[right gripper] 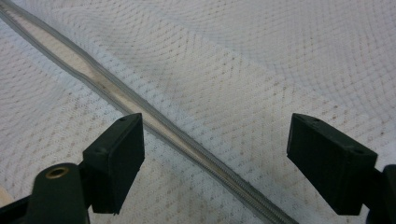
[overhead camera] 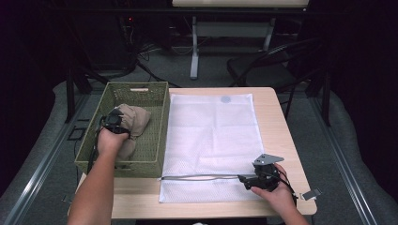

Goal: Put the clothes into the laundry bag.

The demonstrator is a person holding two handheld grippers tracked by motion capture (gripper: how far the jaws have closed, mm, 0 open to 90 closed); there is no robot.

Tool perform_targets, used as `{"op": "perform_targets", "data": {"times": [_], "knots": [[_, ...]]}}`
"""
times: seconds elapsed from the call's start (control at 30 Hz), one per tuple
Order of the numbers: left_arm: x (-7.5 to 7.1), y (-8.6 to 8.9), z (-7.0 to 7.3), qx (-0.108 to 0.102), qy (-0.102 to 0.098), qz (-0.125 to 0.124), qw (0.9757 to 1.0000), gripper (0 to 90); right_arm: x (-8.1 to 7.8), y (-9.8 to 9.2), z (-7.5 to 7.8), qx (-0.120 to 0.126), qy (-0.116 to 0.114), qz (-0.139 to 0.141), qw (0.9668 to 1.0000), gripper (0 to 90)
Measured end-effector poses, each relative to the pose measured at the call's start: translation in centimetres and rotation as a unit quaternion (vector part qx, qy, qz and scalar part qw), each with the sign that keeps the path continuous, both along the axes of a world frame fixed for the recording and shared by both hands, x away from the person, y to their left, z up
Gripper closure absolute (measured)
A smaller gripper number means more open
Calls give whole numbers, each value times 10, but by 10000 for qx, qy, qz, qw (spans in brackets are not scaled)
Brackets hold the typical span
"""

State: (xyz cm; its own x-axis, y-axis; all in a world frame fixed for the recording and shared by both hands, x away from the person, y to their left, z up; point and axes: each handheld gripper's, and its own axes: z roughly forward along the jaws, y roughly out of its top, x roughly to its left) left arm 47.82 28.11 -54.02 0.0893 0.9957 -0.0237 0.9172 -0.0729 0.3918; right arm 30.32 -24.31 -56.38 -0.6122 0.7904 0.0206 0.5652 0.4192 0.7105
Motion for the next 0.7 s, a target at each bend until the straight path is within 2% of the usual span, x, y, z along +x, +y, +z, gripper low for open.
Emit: {"op": "perform_targets", "data": {"times": [0.2, 0.4, 0.5, 0.7], "knots": [[0, 4, 3, -31, -27, -36, 10000, 552, 0, 0, -1, 60, -39, -53, 10000, 188], [0, 6, 6, -69, -113, -107, 9999, 553, 0, 0, -1, -34, -11, -40, 10000, 188], [-1, 7, 8, -105, -166, -99, 9998, 553, 0, 1, -2, 2, -20, -62, 10000, 188], [-1, 8, 18, -83, -211, -163, 9996, 552, 1, 1, -2, -16, -21, -48, 10000, 188]]}}
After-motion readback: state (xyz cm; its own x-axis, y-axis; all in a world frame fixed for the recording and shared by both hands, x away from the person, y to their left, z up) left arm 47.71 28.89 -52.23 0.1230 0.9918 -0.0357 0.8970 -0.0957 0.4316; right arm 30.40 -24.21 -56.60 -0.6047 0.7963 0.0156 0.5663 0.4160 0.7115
